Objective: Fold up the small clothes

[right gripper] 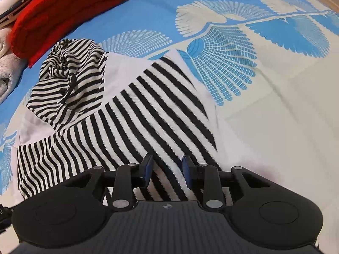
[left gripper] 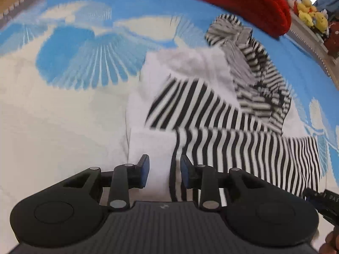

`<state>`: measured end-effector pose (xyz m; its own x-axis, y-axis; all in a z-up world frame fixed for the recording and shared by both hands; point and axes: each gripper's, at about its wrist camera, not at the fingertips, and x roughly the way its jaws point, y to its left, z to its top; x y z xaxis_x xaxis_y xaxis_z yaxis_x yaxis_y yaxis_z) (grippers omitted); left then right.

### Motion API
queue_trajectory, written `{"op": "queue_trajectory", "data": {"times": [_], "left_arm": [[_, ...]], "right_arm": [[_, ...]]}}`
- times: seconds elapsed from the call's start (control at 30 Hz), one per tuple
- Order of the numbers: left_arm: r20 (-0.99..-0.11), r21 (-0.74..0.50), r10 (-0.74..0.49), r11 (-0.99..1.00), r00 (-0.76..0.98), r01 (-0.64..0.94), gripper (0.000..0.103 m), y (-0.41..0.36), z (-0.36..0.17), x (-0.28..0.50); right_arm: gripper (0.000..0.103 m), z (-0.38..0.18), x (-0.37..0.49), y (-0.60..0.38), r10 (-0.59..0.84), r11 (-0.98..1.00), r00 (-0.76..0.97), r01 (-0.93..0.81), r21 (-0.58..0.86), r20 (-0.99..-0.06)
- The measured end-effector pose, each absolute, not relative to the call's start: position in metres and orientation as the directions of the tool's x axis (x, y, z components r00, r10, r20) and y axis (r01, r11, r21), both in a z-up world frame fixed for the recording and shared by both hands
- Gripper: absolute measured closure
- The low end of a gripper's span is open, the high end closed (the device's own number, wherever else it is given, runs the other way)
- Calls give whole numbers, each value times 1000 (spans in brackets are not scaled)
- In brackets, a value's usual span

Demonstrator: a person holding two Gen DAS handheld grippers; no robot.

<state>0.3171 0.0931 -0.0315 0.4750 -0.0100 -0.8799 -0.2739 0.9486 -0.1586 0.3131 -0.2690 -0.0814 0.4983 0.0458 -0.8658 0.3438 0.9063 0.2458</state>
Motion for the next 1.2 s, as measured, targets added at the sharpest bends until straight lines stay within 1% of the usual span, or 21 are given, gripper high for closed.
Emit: {"op": "queue_trajectory", "data": {"times": [0.03, 0.1, 0.17, 0.23, 0.4, 0.5, 0.53, 0.67, 0.77, 1.0, 1.17, 1.2], "left_arm": [[-868, -160, -6, 950, 496, -268, 67, 91, -27, 317], [-853, -140, 14, 957, 522, -253, 61, 87, -20, 318], [-843, -117, 30, 965, 537, -237, 60, 83, -14, 319], [-836, -112, 32, 967, 548, -227, 60, 82, -10, 319], [-806, -78, 62, 975, 589, -209, 49, 82, -2, 316], [-797, -57, 71, 980, 600, -191, 47, 80, -3, 315], [-795, -58, 69, 980, 603, -189, 46, 80, -4, 315], [-763, -77, 68, 978, 643, -194, 36, 80, -1, 313], [-732, -85, 67, 978, 678, -188, 32, 78, 2, 313], [-680, -48, 77, 988, 729, -149, 32, 66, 2, 312], [-641, -3, 89, 993, 762, -119, 33, 63, -4, 320], [-636, 7, 98, 993, 766, -121, 34, 63, -4, 323]], "right_arm": [[71, -80, 312, -270, 42, 906, 502, 346, 245, -864], [71, -76, 311, -271, 34, 903, 509, 354, 245, -860], [71, -70, 311, -271, 18, 908, 526, 348, 234, -850], [69, -61, 310, -271, 0, 919, 549, 329, 217, -836], [62, -35, 307, -269, -17, 946, 613, 264, 185, -790], [61, -20, 305, -268, -17, 963, 642, 218, 160, -767], [60, -16, 303, -268, -13, 964, 649, 210, 163, -761], [59, -9, 297, -276, 4, 959, 657, 211, 190, -754], [59, -9, 295, -278, 11, 959, 652, 209, 193, -758], [59, -6, 291, -289, 29, 960, 652, 192, 202, -758], [59, -3, 296, -295, -11, 964, 659, 206, 167, -752], [59, -1, 297, -296, -23, 968, 661, 202, 148, -750]]}}
